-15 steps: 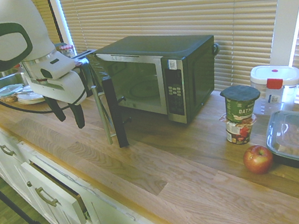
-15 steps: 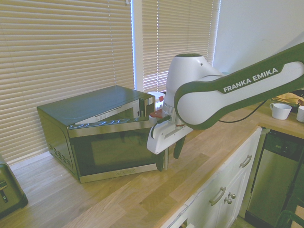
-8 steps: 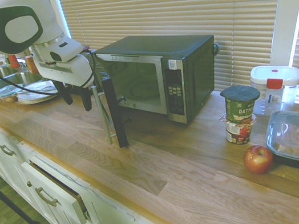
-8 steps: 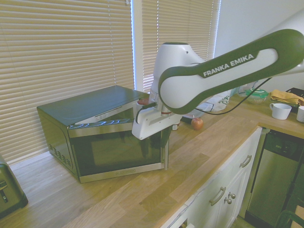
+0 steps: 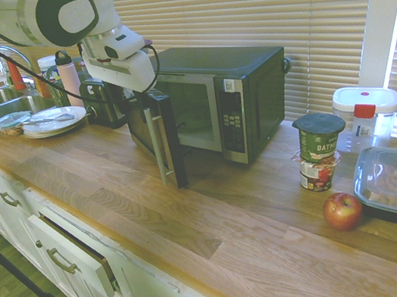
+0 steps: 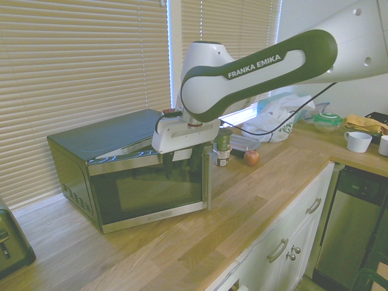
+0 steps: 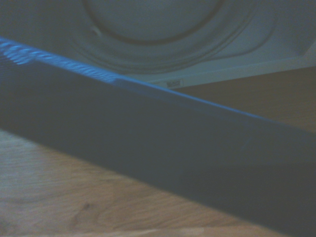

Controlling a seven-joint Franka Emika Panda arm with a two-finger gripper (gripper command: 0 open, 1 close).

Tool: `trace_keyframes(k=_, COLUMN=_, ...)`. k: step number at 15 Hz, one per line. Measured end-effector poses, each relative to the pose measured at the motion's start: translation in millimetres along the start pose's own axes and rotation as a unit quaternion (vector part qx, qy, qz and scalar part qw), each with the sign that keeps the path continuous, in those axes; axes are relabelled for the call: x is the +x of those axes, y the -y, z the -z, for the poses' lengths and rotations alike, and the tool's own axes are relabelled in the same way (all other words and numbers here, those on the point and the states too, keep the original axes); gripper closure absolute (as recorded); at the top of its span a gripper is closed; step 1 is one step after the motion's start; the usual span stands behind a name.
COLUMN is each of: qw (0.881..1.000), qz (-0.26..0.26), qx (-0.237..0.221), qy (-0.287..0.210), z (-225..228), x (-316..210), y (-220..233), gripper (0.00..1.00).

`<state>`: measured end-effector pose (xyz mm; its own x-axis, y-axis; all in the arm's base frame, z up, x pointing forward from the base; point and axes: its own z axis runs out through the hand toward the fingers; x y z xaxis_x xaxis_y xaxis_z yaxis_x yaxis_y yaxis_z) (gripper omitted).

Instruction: Close the microwave

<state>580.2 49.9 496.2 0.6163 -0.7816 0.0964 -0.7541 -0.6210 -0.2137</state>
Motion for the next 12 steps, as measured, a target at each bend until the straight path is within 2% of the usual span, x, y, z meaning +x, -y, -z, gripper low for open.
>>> trace_keyframes(k=5, qw=1.000, qz=-0.026, qx=-0.007, qy=-0.007, z=-18.7, x=41.1, y=29.2, gripper=0.00)
trace_keyframes(k=10, qw=0.999, qz=-0.040, qx=0.009, qy=-0.021, z=-20.3, x=59.1, y=63.8, gripper=0.00)
trace_keyframes(k=12, qw=0.999, qz=-0.040, qx=-0.002, qy=-0.013, z=-24.0, x=61.7, y=68.7, gripper=0.00)
